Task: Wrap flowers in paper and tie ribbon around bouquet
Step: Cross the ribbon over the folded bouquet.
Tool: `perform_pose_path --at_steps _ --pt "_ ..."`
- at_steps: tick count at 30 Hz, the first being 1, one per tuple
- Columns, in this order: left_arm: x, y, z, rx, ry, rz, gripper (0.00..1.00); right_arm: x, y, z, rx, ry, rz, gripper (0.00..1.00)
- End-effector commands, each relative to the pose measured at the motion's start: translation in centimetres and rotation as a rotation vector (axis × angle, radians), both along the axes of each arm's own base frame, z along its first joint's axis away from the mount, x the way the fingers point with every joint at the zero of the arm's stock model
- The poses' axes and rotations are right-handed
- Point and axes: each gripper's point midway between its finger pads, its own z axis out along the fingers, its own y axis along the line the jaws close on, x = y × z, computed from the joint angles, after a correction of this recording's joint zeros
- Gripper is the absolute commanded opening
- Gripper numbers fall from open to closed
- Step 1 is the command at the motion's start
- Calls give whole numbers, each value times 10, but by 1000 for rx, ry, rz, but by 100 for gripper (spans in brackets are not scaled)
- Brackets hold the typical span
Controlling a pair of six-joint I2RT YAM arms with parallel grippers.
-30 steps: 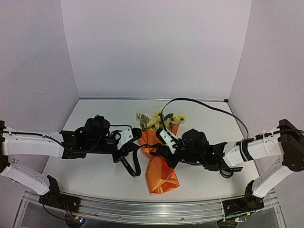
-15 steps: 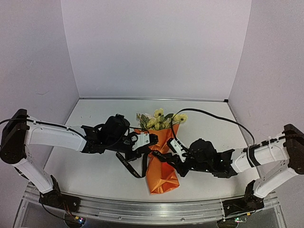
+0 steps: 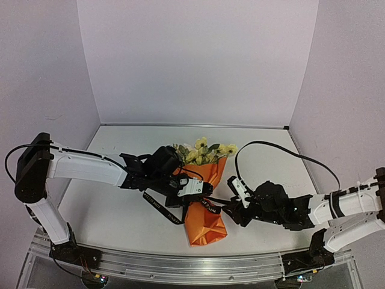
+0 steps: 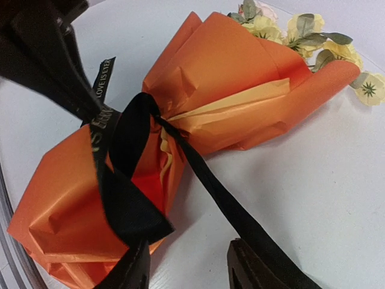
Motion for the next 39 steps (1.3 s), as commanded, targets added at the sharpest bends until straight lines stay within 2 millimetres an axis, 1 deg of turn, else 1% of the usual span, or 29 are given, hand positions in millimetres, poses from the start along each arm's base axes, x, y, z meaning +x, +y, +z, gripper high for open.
perform_pose_path --at_steps 1,3,6,8,11,14,16,17,20,23,27,32,36,39 --pt "-7 -9 12 18 -57 -60 4 8 -40 5 -68 7 -182 56" --pt "-11 -13 14 21 -93 -73 4 12 -68 10 -135 13 -296 63" --pt "-15 -20 21 12 -148 -93 5 11 -99 19 -221 47 -402 69" --pt "-16 -23 22 8 -164 -99 6 13 -120 25 -242 87 -494 70" --pt "-14 -27 16 24 -179 -99 7 10 -158 27 -259 189 -670 71" --pt "-9 -32 13 23 -205 -84 11 9 -186 29 -263 227 -792 70" --pt "-6 -34 13 16 -219 -70 15 4 -210 30 -309 233 -881 69" --pt "-5 -35 14 12 -220 -66 19 2 -220 30 -319 242 -923 69" --pt "-4 -37 17 -7 -221 -55 33 -8 -240 16 -330 309 -1005 69" --pt "-3 -37 22 -30 -232 -43 43 -17 -252 3 -334 355 -1057 70" --pt "-4 -35 36 -78 -239 -26 48 -28 -265 -13 -334 399 -1117 72" --pt "-10 -32 48 -111 -210 -25 53 -38 -272 -30 -343 470 -1169 72" --pt "-16 -30 51 -122 -180 -31 55 -37 -273 -41 -330 488 -1197 71" --pt "-20 -28 53 -125 -155 -35 55 -37 -270 -54 -303 532 -1215 69"
